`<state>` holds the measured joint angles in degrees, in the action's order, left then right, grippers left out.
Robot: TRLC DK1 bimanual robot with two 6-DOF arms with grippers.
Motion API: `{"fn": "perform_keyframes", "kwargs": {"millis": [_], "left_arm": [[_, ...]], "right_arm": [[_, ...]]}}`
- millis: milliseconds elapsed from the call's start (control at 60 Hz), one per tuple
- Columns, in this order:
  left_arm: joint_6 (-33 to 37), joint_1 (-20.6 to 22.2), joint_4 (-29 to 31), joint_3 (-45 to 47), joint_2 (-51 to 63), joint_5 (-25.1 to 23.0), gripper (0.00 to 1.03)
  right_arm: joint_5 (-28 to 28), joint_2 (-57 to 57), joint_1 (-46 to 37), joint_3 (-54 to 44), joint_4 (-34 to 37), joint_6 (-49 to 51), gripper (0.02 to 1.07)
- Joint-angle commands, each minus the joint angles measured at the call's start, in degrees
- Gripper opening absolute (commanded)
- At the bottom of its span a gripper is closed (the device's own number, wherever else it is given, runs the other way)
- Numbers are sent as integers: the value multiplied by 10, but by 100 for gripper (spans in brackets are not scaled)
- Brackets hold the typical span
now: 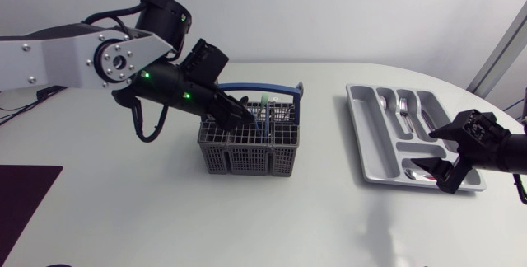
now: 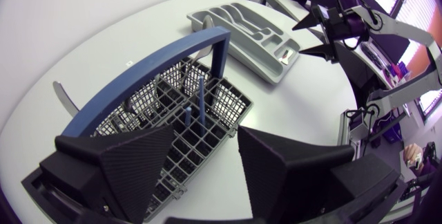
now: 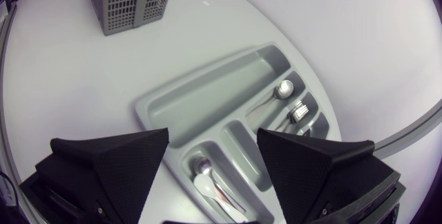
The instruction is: Unload the cutlery basket into the drawer organizer.
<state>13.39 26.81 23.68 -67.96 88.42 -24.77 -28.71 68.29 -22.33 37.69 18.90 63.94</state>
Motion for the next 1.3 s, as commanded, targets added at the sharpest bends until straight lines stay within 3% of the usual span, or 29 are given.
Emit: {"fn": "perform_keyframes", "kwargs": {"millis": [0, 350, 617, 833, 1150, 1283], "left_arm": [[-38, -7, -24, 25, -26, 7, 83], [-79, 17, -72, 49, -40, 81, 83], [-88, 40, -116, 69, -34, 132, 82], [-93, 72, -148, 85, -23, 191, 82], [-91, 76, -188, 91, 5, 227, 65], [-91, 81, -192, 90, 11, 231, 64]], "right_arm": [[0, -23, 36, 18, 32, -62, 97], [66, -63, 207, 63, 102, -215, 97], [96, -66, 284, 93, 123, -276, 97], [109, -65, 312, 100, 127, -290, 97], [110, -71, 319, 98, 129, -295, 97], [110, -72, 318, 98, 129, -294, 97]]}}
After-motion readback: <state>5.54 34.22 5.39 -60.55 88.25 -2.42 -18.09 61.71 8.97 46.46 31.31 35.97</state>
